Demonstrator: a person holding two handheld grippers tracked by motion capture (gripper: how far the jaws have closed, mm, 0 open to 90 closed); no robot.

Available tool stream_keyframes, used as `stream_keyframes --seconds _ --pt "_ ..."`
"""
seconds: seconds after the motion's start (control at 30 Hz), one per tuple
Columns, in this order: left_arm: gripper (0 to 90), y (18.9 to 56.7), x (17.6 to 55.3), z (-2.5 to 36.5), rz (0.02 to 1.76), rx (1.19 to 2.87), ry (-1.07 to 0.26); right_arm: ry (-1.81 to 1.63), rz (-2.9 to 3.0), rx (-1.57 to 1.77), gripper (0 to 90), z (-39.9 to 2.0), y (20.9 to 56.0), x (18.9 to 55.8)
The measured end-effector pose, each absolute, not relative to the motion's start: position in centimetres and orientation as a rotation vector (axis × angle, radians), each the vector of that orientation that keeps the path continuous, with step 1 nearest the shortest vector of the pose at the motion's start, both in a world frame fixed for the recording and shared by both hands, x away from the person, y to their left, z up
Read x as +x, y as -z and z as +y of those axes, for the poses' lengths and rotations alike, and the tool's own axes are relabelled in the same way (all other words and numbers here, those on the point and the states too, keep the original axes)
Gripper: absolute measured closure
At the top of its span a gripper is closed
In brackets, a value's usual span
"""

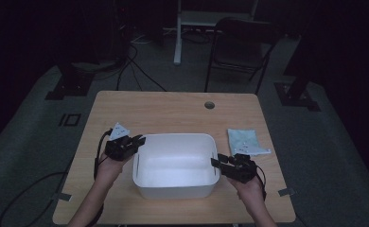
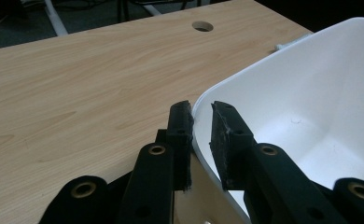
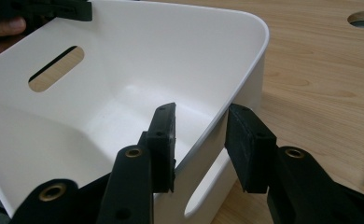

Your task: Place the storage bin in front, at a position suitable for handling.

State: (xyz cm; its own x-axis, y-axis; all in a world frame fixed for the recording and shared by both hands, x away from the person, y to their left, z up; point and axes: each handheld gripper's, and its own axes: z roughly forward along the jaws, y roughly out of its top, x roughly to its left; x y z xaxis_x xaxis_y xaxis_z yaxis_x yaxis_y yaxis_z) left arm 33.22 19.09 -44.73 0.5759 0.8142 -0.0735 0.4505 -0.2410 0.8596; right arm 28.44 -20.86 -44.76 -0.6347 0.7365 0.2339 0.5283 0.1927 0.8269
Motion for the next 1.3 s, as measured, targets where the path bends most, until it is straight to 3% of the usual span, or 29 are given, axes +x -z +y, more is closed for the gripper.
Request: stream_keyframes --seconds 1.3 --pt "75.0 44.8 30.2 18.5 1.119 1.857 -0.623 -1.376 2.23 1.264 75.9 -20.3 44.4 32.2"
